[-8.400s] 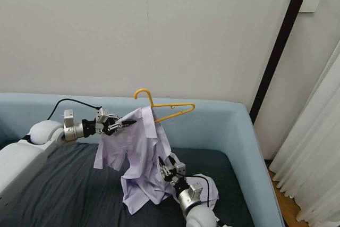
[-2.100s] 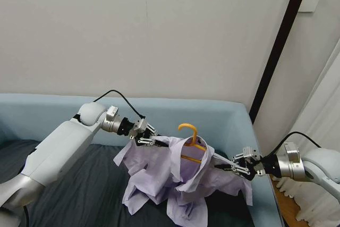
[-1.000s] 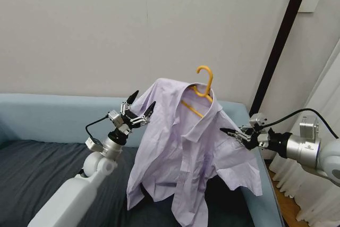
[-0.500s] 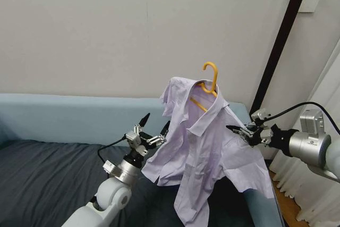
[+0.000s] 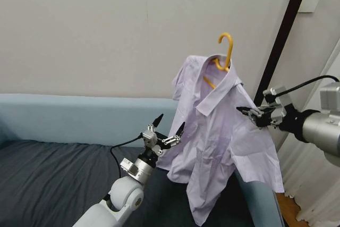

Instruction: Pick up the clothes from the sofa and hang them on the clothes hanger.

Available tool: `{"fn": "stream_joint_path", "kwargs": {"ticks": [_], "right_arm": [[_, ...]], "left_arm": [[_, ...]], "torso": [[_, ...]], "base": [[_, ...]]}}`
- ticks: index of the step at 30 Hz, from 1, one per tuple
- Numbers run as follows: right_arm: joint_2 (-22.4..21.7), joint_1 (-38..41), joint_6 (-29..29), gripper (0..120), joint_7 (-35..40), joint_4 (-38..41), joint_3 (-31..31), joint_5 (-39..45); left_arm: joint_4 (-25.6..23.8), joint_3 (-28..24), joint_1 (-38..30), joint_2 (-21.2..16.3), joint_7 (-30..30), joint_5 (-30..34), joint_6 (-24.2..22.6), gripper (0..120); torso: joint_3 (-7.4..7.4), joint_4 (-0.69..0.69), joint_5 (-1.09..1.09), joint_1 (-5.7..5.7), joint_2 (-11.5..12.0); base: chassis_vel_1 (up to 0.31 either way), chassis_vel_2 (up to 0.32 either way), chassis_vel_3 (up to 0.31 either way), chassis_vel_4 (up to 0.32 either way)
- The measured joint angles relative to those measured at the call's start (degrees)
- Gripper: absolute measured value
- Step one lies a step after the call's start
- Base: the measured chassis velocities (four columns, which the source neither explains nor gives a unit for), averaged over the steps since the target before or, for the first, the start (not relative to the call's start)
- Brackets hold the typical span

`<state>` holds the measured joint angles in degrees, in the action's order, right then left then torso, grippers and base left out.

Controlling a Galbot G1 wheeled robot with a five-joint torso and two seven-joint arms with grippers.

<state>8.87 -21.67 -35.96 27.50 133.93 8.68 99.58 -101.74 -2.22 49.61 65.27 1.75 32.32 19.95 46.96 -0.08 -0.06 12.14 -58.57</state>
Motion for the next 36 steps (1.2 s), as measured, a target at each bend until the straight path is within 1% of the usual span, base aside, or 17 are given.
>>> {"fn": "stream_joint_path", "kwargs": {"ticks": [1,2,4,6,7,8,9,11,13,17,18,23,24,26,28,31,36], "right_arm": [[1.9,0.2,0.1,2,-2.6,-2.7,-0.7,-4.1],[1.9,0.2,0.1,2,-2.6,-2.7,-0.7,-4.1],[5.9,-0.4,1.4,2,-6.8,-8.1,-2.6,-10.7],[9.4,-0.1,1.8,2,-9.8,-12.3,-4.8,-14.6],[9.4,-0.1,1.8,2,-9.8,-12.3,-4.8,-14.6],[11.5,1.7,1.8,2,-11.6,-14.8,-7.3,-16.4],[11.5,1.7,1.8,2,-11.6,-14.8,-7.3,-16.4],[15.1,5.9,1.7,2,-12.7,-17.9,-11.6,-17.4],[17.7,9.8,1.5,2,-12.8,-20.1,-15.4,-17.2],[19.7,13.6,1.0,2,-12.8,-21.6,-19.1,-16.3],[20.6,18.0,-0.6,2,-12.5,-22.1,-22.6,-14.5],[22.5,32.6,-5.7,2,-8.1,-21.1,-32.4,-6.8],[22.5,32.6,-5.7,2,-8.1,-21.1,-32.4,-6.8],[23.6,37.1,-6.1,2,-5.9,-21.2,-35.7,-4.3],[24.1,38.9,-6.1,2,-5.3,-21.3,-37.1,-3.5],[24.8,42.4,-6.1,2,-4.0,-21.7,-39.9,-1.6],[24.9,44.6,-6.1,2,-3.4,-21.6,-41.5,-0.9]], "left_arm": [[0.5,-0.3,-0.1,0.7,0.0,0.0,0.0,100],[0.5,-0.3,-0.1,0.7,0.0,0.0,0.0,100],[1.1,-0.6,-0.4,1.5,0.1,0.1,0.0,100],[1.5,-0.8,-0.8,1.6,0.1,0.4,0.0,100],[1.5,-0.8,-0.8,1.6,0.1,0.4,0.0,100],[1.7,-0.8,-1.2,1.5,0.1,0.8,-0.1,100],[1.7,-0.8,-1.2,1.5,0.1,0.8,-0.1,100],[1.9,-0.8,-2.0,1.3,0.0,1.7,-0.4,100],[2.2,-0.8,-2.7,1.4,-0.3,2.2,-0.7,100],[2.7,-0.8,-3.4,1.6,-0.5,2.5,-0.8,100],[3.2,-0.7,-3.9,1.8,-0.7,2.8,-1.1,100],[4.2,0.0,-5.5,2.4,-0.9,4.4,-1.3,100],[4.2,0.0,-5.5,2.4,-0.9,4.4,-1.3,100],[3.8,1.1,-6.0,2.6,-1.2,5.9,-1.3,100],[3.2,1.6,-6.3,2.5,-1.2,6.8,-1.3,100],[2.1,3.7,-6.9,1.9,-1.6,8.5,-1.3,100],[1.7,6.3,-7.5,0.6,-2.0,9.5,-1.4,100]], "torso": [[0.0,0.0,0.0,0.0,0.0],[0.0,0.0,0.0,0.0,0.0],[0.01,0.0,0.02,0.0,0.0],[0.01,0.0,0.04,0.01,0.0],[0.01,0.0,0.04,0.01,0.0],[0.01,-0.01,0.04,0.01,0.0],[0.01,-0.01,0.04,0.01,0.0],[0.01,0.0,0.02,0.0,0.0],[0.01,0.03,0.0,0.01,0.0],[0.02,0.04,0.0,0.01,0.0],[0.02,0.02,0.01,0.01,0.0],[0.0,-0.01,-0.01,0.01,0.0],[0.0,-0.01,-0.01,0.01,0.0],[0.0,0.01,-0.01,0.01,0.0],[0.01,0.02,-0.02,0.01,0.0],[0.0,0.0,0.01,0.01,0.0],[0.0,0.01,0.0,0.01,0.0]], "base": [[0.0,0.0,0.0,0.0],[0.0,0.0,0.0,0.0],[0.0,0.0,0.0,0.0],[0.0,0.0,0.0,0.0],[0.0,0.0,0.0,0.0],[0.0,0.0,0.0,0.0],[0.0,0.0,0.0,0.0],[0.0,0.0,0.0,0.0],[0.0,0.0,0.0,0.0],[0.0,0.0,0.0,0.0],[0.0,0.0,0.0,0.0],[0.0,0.0,0.0,0.0],[0.0,0.0,0.0,0.0],[0.0,0.0,0.0,0.0],[0.0,0.0,0.0,0.0],[0.0,0.0,0.0,0.0],[0.0,0.0,0.0,0.0]]}}
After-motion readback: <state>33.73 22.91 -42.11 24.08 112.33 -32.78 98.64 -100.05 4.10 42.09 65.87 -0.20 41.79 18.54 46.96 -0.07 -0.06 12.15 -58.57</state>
